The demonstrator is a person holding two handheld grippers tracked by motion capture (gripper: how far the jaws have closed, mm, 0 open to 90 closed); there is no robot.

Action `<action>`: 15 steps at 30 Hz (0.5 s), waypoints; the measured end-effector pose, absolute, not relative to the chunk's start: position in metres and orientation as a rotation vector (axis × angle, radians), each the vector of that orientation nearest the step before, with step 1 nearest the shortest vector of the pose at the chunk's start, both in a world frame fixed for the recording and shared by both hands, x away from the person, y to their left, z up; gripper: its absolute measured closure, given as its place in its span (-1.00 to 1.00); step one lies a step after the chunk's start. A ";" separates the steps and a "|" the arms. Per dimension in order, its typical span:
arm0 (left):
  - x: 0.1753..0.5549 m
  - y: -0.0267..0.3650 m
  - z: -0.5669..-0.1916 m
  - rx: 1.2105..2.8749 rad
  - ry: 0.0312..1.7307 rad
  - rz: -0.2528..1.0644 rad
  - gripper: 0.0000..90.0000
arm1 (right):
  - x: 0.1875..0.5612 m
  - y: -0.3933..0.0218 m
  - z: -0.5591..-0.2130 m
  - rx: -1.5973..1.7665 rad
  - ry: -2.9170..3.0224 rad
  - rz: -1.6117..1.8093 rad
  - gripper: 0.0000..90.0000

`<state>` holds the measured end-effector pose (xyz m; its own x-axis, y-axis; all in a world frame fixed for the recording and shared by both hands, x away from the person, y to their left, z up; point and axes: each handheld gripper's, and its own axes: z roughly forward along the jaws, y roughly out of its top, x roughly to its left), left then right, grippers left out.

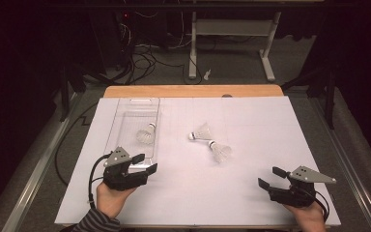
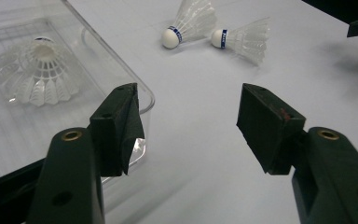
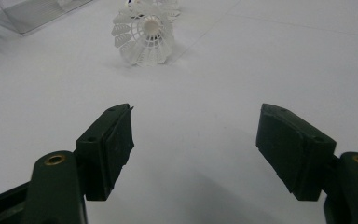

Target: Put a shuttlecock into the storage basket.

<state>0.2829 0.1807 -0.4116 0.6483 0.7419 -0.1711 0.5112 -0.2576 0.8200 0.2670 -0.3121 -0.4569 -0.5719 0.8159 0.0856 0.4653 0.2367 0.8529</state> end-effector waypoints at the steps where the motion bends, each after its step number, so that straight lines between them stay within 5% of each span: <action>1: 0.284 0.179 -0.411 1.927 0.982 0.306 -0.12 | 0.267 -0.312 -0.457 1.178 2.138 1.270 -0.38; 15: 0.299 0.154 -0.411 1.957 0.956 0.272 -0.08 | 0.267 -0.313 -0.457 1.176 2.138 1.276 -0.38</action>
<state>0.2987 0.1536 -0.4108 0.6750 0.7160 -0.1784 0.5149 -0.2838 0.8089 0.2669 -0.3126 -0.4569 -0.5745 0.8138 0.0875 0.4635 0.2353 0.8543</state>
